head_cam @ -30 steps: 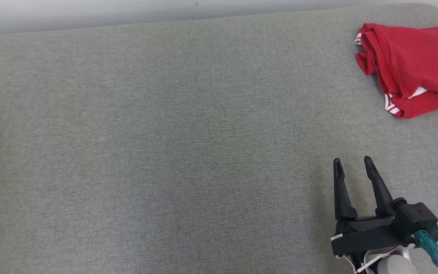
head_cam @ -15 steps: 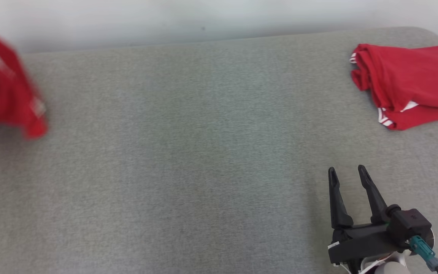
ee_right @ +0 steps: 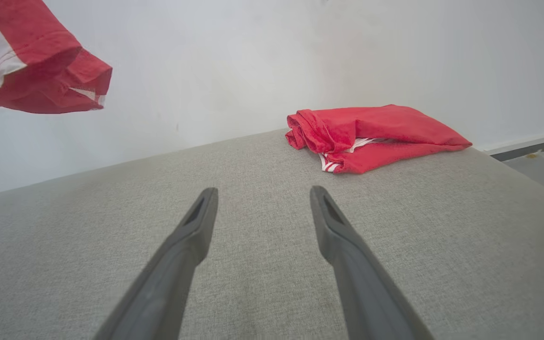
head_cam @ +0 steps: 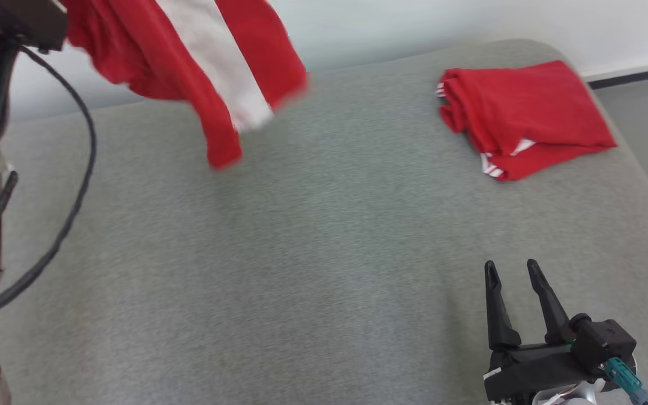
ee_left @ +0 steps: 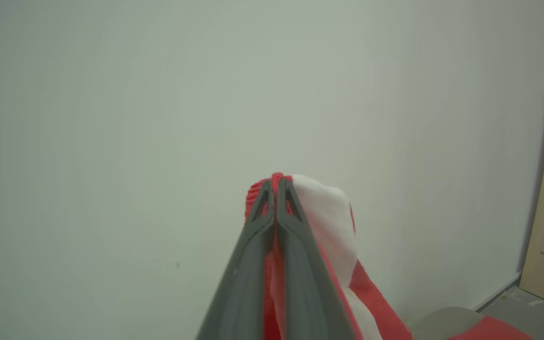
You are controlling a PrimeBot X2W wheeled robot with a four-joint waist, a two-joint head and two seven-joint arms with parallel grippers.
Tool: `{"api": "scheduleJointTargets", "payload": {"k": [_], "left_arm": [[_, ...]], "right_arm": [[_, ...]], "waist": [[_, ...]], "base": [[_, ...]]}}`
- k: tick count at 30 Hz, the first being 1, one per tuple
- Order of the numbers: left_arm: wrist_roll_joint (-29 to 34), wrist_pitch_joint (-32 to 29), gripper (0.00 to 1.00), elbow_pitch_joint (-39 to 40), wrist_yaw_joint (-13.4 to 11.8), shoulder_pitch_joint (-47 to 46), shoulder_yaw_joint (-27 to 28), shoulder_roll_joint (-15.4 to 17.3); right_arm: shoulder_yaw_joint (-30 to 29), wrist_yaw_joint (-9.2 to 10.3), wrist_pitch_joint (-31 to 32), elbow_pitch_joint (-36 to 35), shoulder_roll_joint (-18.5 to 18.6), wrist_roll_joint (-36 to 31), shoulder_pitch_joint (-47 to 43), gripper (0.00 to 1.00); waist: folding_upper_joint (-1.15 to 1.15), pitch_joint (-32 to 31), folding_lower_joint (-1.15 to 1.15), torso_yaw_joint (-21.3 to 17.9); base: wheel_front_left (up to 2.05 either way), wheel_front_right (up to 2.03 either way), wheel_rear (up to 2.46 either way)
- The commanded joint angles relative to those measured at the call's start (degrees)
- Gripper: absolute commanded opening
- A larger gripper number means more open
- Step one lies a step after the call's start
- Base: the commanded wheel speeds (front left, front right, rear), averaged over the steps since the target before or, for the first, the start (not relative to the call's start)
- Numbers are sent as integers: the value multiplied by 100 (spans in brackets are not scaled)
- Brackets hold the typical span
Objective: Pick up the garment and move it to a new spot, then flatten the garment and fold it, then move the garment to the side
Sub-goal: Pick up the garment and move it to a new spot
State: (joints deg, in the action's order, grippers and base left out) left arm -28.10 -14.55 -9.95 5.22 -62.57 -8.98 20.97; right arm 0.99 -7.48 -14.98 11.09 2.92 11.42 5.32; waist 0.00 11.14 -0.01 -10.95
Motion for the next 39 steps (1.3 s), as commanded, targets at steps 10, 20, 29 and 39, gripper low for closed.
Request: {"api": "scheduleJointTargets", "payload": {"k": [10, 20, 29, 39], "left_arm": [[-157, -475, 0, 597, -62, 67, -300, -192], [-201, -453, 0, 520, -16, 721, -654, -333], [-421, -335, 0, -58, 69, 1886, -938, -284], [-667, 233, 0, -1187, 156, 3077, -1195, -454]], "right_arm": [[44, -5, -27, 49, -7, 258, -172, 100], [66, -5, -26, 49, -8, 308, -139, 100], [91, -5, -27, 81, -8, 249, -17, 100], [120, -5, -26, 116, -6, 209, 1, 100]], "waist": [[0, -159, 1, -837], [0, -71, 1, -945], [0, 30, 1, -863], [0, 8, 1, -778]], "base": [[0, 0, 0], [0, 0, 0], [0, 0, 0], [0, 0, 0]]}}
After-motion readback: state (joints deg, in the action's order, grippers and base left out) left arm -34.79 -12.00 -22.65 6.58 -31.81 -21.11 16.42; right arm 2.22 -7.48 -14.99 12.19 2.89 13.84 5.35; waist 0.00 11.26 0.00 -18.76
